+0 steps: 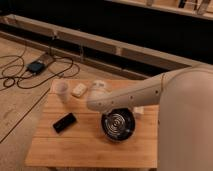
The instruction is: Drag the ceramic bowl in a circle
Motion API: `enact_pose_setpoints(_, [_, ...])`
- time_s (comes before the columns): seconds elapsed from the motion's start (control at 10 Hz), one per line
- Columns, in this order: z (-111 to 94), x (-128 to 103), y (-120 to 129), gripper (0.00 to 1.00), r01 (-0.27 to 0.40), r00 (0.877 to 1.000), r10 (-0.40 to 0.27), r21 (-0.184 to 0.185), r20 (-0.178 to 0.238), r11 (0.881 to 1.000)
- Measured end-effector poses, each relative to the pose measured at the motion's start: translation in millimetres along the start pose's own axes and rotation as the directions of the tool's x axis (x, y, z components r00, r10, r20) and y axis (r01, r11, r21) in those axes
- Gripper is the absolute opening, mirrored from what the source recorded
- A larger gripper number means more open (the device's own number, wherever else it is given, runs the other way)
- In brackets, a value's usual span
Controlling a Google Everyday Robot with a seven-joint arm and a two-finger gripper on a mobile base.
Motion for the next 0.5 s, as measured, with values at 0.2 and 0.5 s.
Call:
enact_pose_setpoints(0.2, [-8.2,43.2,17.5,0.00,0.052,0.997,-0.053,-0.022,-0.053,0.998])
enact_pose_setpoints(0.5, [-23.1,103.9,8.2,0.00,0.110,0.978,-0.112,-0.022,-0.176,0.994])
